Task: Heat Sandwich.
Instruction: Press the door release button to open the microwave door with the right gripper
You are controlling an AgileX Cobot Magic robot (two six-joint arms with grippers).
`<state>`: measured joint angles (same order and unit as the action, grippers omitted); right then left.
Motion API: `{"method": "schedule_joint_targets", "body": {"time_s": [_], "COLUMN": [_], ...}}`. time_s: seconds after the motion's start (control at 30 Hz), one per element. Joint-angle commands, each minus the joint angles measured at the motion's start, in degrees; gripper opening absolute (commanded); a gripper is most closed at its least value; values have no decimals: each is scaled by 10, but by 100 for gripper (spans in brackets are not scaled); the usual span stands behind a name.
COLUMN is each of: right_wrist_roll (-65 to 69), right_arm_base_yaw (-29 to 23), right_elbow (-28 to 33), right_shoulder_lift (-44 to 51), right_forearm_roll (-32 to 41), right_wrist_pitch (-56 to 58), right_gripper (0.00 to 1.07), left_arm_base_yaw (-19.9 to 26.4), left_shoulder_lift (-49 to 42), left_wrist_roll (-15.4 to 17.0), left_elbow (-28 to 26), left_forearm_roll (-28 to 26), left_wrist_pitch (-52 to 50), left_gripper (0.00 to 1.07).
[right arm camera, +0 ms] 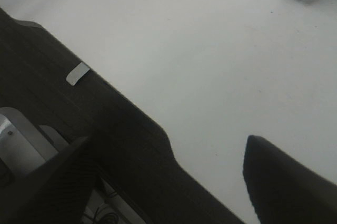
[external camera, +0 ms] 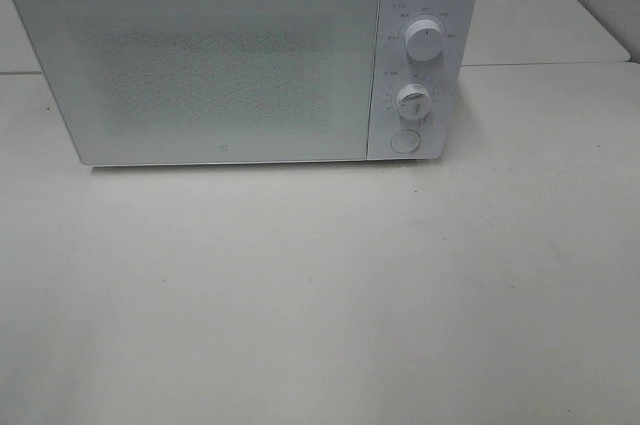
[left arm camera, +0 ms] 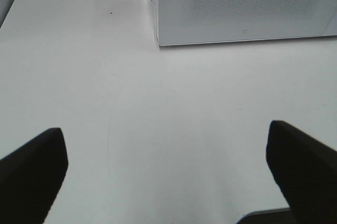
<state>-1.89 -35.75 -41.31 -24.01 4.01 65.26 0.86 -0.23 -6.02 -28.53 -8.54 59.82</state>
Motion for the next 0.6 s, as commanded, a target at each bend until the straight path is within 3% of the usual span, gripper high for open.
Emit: {"method": "schedule_joint_targets", "body": {"time_s": [0.03, 0.13, 0.37, 0.6], "right_wrist_roll": [30, 33, 34, 47], "right_arm_base_yaw": [29, 84, 155, 217], "right_elbow": [0, 1, 2, 52], "right_shoulder_lift": [34, 71, 133, 181], "right_forearm_roll": [-40, -66, -74, -64], "right_wrist_pitch": [23, 30, 23, -6], "right_gripper": [76, 76, 76, 76], "left_arm_base_yaw": [1, 1, 1, 1], "left_shoulder_lift": [-12, -12, -12, -12], "left_wrist_roll": [3, 3, 3, 3], "left_elbow": [2, 2, 2, 2], "left_forearm_roll": [-1, -1, -1, -1], "left_wrist_pitch": [-5, -5, -5, -5], "left_gripper": [98, 98, 98, 98]}}
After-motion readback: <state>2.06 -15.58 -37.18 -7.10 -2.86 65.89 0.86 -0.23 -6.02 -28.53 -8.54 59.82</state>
